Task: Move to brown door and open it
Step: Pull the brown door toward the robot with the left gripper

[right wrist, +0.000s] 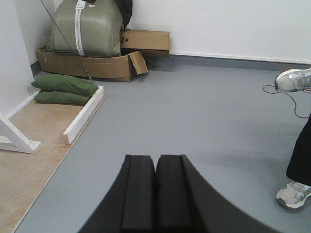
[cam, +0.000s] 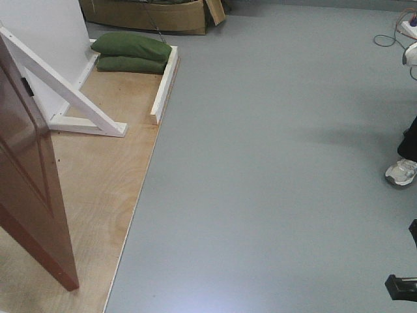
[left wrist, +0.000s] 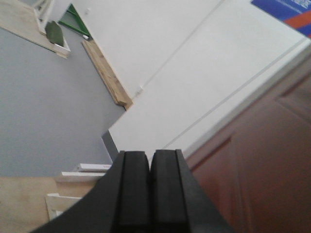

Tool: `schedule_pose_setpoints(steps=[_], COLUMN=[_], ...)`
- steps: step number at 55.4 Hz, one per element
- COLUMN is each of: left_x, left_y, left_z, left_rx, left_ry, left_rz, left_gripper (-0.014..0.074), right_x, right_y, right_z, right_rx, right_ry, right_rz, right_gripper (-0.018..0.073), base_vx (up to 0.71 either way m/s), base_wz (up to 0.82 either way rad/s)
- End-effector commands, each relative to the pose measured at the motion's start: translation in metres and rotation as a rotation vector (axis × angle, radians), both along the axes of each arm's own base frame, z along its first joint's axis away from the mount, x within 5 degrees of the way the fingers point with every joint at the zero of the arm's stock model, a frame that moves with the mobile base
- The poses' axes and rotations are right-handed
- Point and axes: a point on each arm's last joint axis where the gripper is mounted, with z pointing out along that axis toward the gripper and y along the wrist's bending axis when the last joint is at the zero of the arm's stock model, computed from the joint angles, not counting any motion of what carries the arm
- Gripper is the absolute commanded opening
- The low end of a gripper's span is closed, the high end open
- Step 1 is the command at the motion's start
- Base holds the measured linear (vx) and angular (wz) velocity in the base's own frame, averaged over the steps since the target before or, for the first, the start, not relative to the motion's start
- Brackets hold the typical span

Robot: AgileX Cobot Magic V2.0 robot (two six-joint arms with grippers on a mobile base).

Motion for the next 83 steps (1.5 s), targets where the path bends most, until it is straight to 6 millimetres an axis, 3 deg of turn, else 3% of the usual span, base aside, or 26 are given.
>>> schedule_pose_setpoints(steps=[1, 11, 30, 63, 83], left_x=[0.0, 0.024, 0.051, 0.073, 0.096], left_y=[-0.034, -0.066, -0.109, -0.171, -0.217], left_z=[0.031, 0.029, 0.024, 0.024, 0.013], left_rx=[0.108, 0.116, 0.138, 0.143, 0.133], left_ry=[-0.117, -0.109, -0.084, -0.127, -0.151], left_rz=[-0.076, -0.186, -0.322, -0.498, -0.627], left_gripper=[-0.0003, -0.0003, -0.0003, -0.0003, -0.0003], right_x=[0.001, 0.001, 0.001, 0.001, 0.001], right_y=[0.0, 0.0, 0.0, 0.0, 0.0], right_z=[0.007, 0.007, 0.007, 0.007, 0.007], right_rx=[-0.01, -0.01, -0.01, -0.01, -0.01], right_ry=[-0.091, -0.091, -0.091, -0.091, -0.091], right_rz=[-0.003, -0.003, -0.003, -0.003, -0.003], right_gripper=[0.0, 0.0, 0.0, 0.0, 0.0], base_vx=[0.0, 0.0, 0.0, 0.0, 0.0], base_wz=[0.0, 0.0, 0.0, 0.0, 0.0])
